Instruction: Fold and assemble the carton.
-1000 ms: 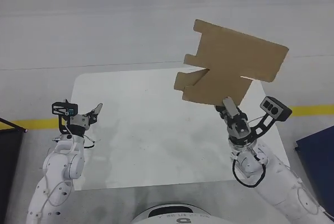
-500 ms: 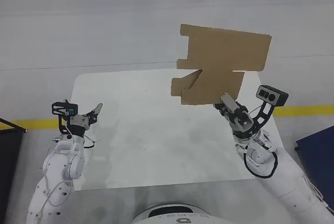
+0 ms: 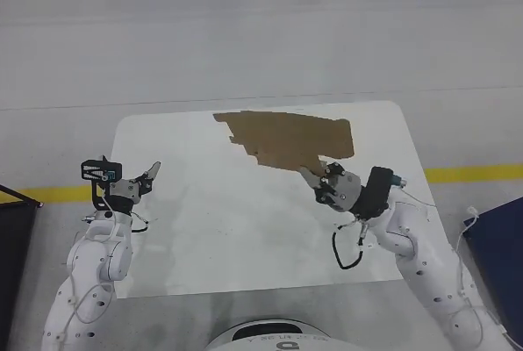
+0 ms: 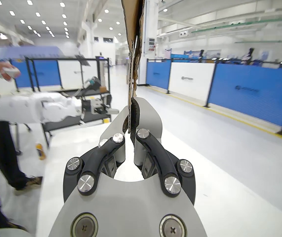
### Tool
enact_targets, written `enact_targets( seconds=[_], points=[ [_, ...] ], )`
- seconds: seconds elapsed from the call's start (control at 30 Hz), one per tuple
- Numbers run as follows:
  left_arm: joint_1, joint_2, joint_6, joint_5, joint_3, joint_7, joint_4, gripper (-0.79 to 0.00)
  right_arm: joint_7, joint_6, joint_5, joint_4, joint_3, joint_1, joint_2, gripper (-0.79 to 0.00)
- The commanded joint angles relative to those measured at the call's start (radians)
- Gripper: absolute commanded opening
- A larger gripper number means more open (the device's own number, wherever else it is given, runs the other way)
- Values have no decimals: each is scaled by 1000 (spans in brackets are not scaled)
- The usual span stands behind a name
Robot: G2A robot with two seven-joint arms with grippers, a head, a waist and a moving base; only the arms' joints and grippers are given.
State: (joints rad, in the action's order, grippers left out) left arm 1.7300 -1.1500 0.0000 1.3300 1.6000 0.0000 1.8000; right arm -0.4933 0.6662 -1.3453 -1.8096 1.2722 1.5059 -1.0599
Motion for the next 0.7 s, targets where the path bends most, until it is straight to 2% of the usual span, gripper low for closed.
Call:
enact_targets(
  seconds=[0.0,0.07,0.47,0.57,0.67],
  points=[
    [0,0,0,0,0,0,0,0,-82,-120,-217,6,3,11,1,-785],
    [0,0,0,0,0,0,0,0,-130,-183,-256,11,6,21,0,-785],
    [0,0,0,0,0,0,0,0,-130,-183,-256,11,6,21,0,-785],
    [0,0,0,0,0,0,0,0,-49,-239,-471,-7,-3,7,7,-785],
    [0,0,0,0,0,0,0,0,-106,-201,-499,19,-2,-17,11,-785]
  ],
)
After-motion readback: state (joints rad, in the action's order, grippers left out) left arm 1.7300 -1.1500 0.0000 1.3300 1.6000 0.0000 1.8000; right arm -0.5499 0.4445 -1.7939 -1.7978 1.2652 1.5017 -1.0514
